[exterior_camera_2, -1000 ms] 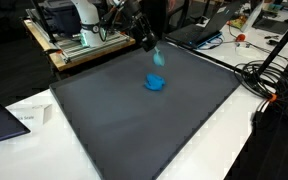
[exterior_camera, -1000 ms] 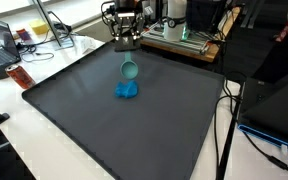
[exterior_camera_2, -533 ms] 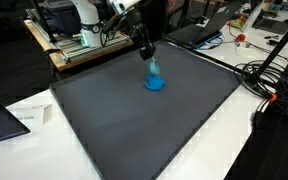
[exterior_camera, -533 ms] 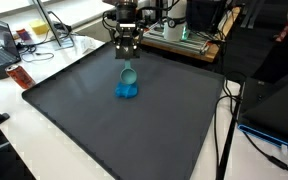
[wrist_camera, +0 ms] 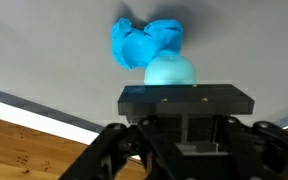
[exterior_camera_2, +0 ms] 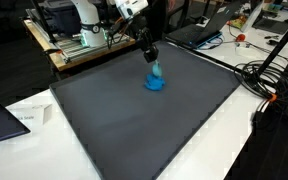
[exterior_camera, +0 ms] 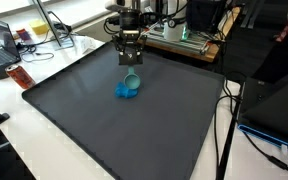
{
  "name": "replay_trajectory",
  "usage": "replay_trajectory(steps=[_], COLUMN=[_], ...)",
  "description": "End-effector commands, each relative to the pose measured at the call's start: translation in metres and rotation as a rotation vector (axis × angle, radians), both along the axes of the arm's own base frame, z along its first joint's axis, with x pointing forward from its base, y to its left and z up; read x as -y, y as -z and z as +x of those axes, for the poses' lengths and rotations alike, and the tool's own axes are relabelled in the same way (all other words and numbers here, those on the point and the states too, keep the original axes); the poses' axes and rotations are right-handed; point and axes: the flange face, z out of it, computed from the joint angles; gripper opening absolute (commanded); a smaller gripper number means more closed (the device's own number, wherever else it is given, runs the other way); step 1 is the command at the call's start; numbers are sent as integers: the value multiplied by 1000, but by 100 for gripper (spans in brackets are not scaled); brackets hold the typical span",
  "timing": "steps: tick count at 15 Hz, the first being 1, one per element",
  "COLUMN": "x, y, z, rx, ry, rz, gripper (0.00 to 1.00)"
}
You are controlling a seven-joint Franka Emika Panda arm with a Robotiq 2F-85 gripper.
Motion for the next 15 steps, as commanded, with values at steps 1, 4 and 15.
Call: replay_trajectory(steps=[1, 4, 15], x=[0, 1, 15], y=[-4, -3, 43], z=[9, 13, 10], rx=[33, 37, -69], ry=[5, 14, 37], rz=[-16, -10, -82], gripper=[22, 22, 22])
